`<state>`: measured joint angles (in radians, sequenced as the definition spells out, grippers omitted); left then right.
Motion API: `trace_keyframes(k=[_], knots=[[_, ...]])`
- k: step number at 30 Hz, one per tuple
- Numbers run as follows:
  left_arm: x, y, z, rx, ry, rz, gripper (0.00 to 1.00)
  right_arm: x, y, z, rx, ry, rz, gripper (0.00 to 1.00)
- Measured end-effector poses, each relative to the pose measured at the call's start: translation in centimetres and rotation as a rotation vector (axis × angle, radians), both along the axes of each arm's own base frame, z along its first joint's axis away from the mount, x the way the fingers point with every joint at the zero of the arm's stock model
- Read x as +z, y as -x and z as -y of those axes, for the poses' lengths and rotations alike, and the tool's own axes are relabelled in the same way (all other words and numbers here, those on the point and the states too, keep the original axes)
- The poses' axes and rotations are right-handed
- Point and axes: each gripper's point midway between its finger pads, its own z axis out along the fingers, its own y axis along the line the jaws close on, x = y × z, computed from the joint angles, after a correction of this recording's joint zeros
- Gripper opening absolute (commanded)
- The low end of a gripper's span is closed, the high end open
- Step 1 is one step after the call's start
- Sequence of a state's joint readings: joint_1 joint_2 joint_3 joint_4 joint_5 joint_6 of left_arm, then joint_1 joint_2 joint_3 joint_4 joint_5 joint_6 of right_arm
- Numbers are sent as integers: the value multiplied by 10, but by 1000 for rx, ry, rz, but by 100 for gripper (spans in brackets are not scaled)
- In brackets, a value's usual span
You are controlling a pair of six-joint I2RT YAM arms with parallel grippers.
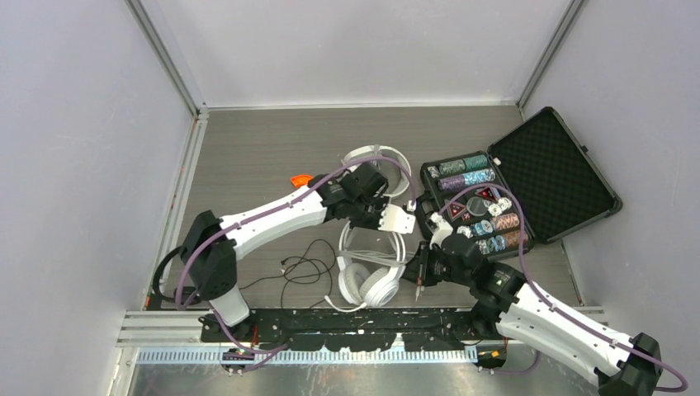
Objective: Wrap the headphones
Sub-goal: Place the headphones at the corner of the board.
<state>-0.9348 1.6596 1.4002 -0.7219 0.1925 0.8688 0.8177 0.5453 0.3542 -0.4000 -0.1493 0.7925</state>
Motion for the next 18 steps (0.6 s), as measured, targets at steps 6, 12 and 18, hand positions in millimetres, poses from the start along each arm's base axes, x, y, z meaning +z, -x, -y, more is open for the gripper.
trace_keyframes(k=[6,12,18], knots=[[-30,-5,13,-21,-50,-7,6,-27,3,6,-39,13,-44,1],[-43,-10,14,-23,-87,-6,34,-39,3,7,-58,13,-61,5],[-52,-17,-11,9,-194,21,87,-52,-3,14,-131,36,-92,7]])
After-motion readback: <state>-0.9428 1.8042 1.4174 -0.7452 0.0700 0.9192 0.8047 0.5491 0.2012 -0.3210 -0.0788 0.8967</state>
